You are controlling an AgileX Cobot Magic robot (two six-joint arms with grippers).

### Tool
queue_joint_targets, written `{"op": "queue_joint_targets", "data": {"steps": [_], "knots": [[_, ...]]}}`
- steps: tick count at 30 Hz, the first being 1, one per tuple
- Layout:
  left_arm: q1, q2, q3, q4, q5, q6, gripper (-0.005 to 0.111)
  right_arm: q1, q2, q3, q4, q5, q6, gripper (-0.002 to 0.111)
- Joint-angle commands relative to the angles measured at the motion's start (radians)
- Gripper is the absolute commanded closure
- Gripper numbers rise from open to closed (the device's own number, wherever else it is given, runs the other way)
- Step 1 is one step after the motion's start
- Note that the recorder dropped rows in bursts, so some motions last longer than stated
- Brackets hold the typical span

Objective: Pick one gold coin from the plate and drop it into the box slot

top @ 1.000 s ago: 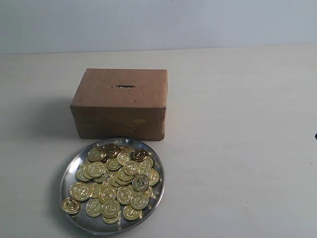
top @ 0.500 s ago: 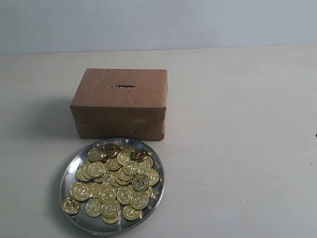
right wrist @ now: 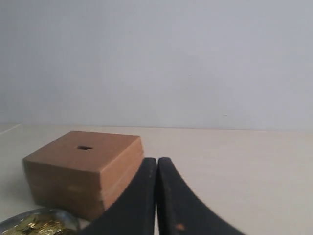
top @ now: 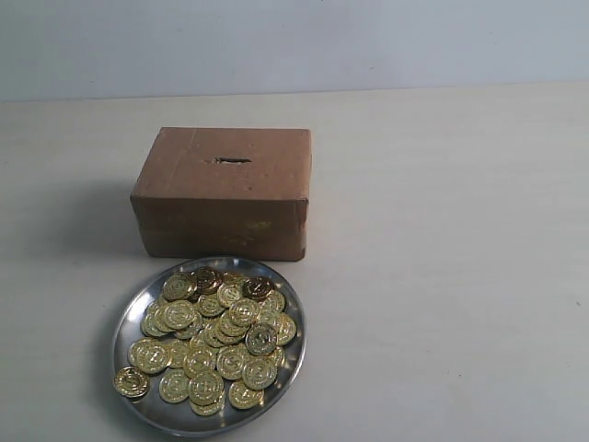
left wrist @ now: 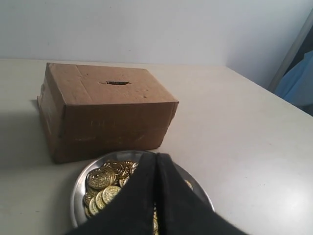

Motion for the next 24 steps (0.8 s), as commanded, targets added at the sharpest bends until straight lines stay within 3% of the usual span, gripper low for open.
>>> {"op": "queue_joint_targets", "data": {"steps": [1,6,12,24], "knots": [[0.002,-0.004,0.003,0.007,-0.001,0.005,0.107,-0.157,-0.007,0.005,-0.018,0.003,-0.023,0.108],[0.002,-0.004,0.003,0.007,-0.001,0.005,0.107,-0.284,-0.017,0.005,-0.035,0.023,-0.098,0.108],[0.002,-0.004,0.003,0.007,-0.001,0.005,0.107,-0.367,-0.112,0.005,-0.077,0.109,-0.113,0.108],[0.002,-0.004,0.003,0.007,-0.001,0.005,0.107,-0.377,-0.112,0.005,-0.104,0.14,-0.104,0.108]]}}
